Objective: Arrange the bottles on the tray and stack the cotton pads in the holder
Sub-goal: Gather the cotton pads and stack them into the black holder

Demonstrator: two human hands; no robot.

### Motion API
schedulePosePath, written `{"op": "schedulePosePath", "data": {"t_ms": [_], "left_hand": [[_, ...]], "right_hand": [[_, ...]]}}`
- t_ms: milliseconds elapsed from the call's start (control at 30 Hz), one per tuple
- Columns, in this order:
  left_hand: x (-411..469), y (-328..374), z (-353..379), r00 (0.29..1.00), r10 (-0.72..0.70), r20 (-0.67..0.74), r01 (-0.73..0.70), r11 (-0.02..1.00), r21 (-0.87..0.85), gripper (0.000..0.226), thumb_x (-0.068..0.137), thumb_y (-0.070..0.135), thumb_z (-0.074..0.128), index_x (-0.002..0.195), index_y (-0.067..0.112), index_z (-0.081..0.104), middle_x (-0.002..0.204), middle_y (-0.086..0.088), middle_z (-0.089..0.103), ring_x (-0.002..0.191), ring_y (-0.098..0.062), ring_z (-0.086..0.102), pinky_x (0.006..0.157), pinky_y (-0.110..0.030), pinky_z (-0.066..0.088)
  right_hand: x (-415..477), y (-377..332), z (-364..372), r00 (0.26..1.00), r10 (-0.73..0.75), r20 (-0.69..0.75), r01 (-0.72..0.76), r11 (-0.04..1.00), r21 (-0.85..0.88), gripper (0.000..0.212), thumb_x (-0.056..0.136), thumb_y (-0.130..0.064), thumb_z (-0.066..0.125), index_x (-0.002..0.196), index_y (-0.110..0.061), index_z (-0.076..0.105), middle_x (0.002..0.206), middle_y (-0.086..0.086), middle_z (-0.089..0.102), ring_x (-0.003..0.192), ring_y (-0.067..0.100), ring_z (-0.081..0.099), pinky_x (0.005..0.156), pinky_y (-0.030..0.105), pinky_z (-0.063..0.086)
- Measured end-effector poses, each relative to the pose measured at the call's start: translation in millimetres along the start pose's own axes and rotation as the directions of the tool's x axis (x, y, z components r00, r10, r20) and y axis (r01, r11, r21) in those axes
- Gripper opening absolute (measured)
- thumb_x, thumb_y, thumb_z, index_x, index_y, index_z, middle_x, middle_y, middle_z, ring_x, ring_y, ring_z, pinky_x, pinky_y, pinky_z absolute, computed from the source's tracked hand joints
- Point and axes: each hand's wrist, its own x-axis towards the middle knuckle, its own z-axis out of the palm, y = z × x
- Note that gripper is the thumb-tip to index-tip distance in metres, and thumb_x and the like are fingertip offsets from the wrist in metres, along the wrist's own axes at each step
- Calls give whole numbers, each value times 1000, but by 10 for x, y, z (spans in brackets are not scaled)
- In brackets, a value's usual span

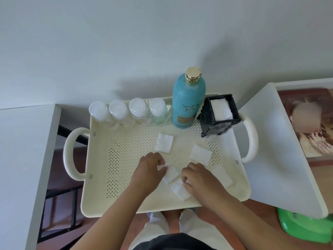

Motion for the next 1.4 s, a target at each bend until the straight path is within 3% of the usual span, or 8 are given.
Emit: {"op": "schedulePosePath", "data": {"t_ms": [167, 267, 333, 433, 600, 800, 1200, 1400], "left_hand": [[-86, 52, -171, 998, -30, -49, 24, 992, -123, 17, 85, 26, 69, 82, 31, 53, 82, 13, 60, 73, -6, 56, 59, -21, 43], [-114, 83, -272, 996, -60, -66, 48, 983, -179, 18, 84, 24, 70, 84, 34, 55, 81, 11, 63, 71, -3, 58, 55, -15, 41], [-126, 98, -313, 994, -97, -55, 84, 974, -209, 17, 85, 25, 70, 89, 35, 58, 84, 9, 65, 73, -3, 59, 56, -15, 41], [-161, 94, -319, 990, -140, -32, 130, 968, -217, 15, 86, 27, 69, 97, 33, 62, 88, 7, 67, 76, -3, 61, 57, -15, 40], [-208, 103, -263, 974, -222, -37, 195, 915, -354, 7, 84, 27, 70, 87, 30, 65, 86, 6, 70, 64, -8, 60, 55, -22, 41], [-223, 105, -244, 962, -263, -67, 204, 865, -459, 7, 86, 23, 69, 83, 27, 64, 79, 2, 69, 57, -7, 52, 52, -22, 39], [-260, 48, -159, 953, -287, -101, 209, 857, -471, 9, 87, 27, 69, 89, 30, 61, 85, 3, 68, 68, -10, 57, 58, -21, 42], [-310, -27, -100, 948, -303, -94, 234, 868, -439, 8, 87, 30, 69, 89, 31, 61, 86, 5, 68, 76, -16, 63, 62, -24, 47]], "right_hand": [[-58, 50, -169, 996, 80, 24, -84, 968, 235, 11, 87, -18, 55, 95, -25, 58, 92, -9, 55, 76, -1, 46, 65, 17, 40], [-1, 56, -177, 987, 47, 152, -55, 997, 52, 30, 87, -23, 57, 117, -25, 56, 107, -5, 53, 101, 11, 45, 74, 26, 41], [34, 30, -125, 976, 23, 218, -4, 996, -84, 35, 86, -24, 58, 121, -22, 54, 115, -1, 50, 108, 19, 43, 72, 29, 38], [27, -2, -50, 983, 12, 182, 5, 996, -91, 19, 88, -20, 56, 107, -18, 54, 109, 1, 45, 101, 20, 44, 65, 28, 33], [-42, 17, -25, 996, 6, 91, -1, 999, -51, 7, 86, -11, 48, 88, -18, 49, 91, -2, 45, 82, 17, 43, 58, 27, 28], [-8, 29, -25, 996, 12, 92, -5, 997, -83, 26, 89, -12, 47, 114, -20, 51, 107, 0, 52, 99, 19, 49, 65, 28, 34], [25, -15, -22, 999, -13, 53, 16, 998, -63, 7, 91, -16, 47, 95, -14, 52, 103, 0, 45, 92, 17, 44, 60, 27, 39], [13, -5, -49, 999, -23, -24, 24, 999, 37, 7, 91, -19, 46, 84, -20, 45, 86, -5, 51, 84, 13, 45, 62, 33, 45]]}}
